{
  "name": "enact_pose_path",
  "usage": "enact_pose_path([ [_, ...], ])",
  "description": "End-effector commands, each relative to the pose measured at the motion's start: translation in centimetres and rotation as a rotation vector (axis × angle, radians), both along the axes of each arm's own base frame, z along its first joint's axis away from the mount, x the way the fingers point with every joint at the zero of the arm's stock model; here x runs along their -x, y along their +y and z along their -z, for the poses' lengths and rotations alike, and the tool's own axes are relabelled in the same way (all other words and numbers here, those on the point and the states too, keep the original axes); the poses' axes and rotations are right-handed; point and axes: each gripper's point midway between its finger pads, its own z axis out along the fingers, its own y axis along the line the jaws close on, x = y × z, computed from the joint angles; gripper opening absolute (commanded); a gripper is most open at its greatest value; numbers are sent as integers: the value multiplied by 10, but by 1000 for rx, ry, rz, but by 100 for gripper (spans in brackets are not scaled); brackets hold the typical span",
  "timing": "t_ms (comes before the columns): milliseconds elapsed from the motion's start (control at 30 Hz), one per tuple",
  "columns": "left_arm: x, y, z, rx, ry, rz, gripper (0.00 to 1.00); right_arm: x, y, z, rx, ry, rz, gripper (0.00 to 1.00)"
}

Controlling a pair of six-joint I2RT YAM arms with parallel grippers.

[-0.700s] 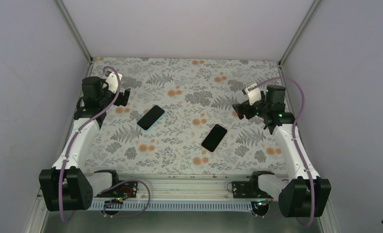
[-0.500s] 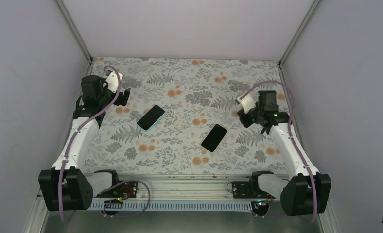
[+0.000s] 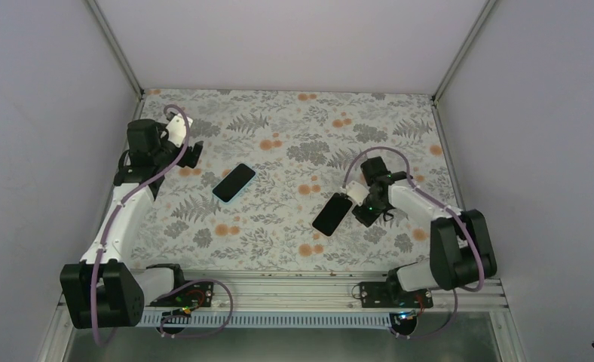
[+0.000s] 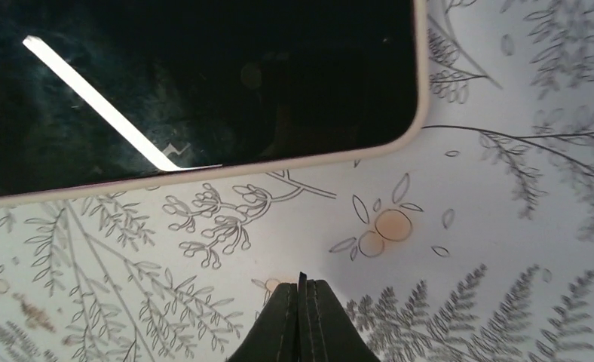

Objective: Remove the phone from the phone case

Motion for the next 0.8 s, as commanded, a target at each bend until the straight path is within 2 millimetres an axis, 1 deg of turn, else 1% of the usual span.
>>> enact_pose_path([
  [0,3,-4,3,-4,-4,30,100,-11,6,11,25,-3,1,3],
  [100,5,-3,5,-16,-5,29,100,-24,13,17,28,-17,13,3],
  [200,8,-6,5,-22,-5,52,100,-37,24,19,10,-44,11,3],
  [267,10,-9,5,-19,-4,72,100,-49,34,22,16,-71,3,3],
  [333,12,-12,4,-17,-7,88,100,-69,43,25,48,-106,-2,3],
  [400,13,-13,1,-13,-8,93,100,-88,59,29,55,-116,-31,3],
  [433,14,-13,-1,-14,-10,93,100,-98,71,28,51,-128,-56,3],
  [467,15,-13,-3,-17,-11,95,100,-104,87,28,36,-125,-94,3],
  [500,16,-12,-5,-22,-17,94,100,-102,104,34,22,-92,-144,3],
  [567,20,-12,-5,-35,-27,97,100,-92,142,38,-21,-56,-254,3],
  [633,22,-11,-4,-43,-31,101,100,-78,169,47,-19,-31,-335,3],
  [700,23,-10,0,-45,-24,103,100,-71,187,53,-7,-61,-389,3],
  [767,24,-11,3,-40,-16,108,100,-75,201,56,21,-155,-417,3],
])
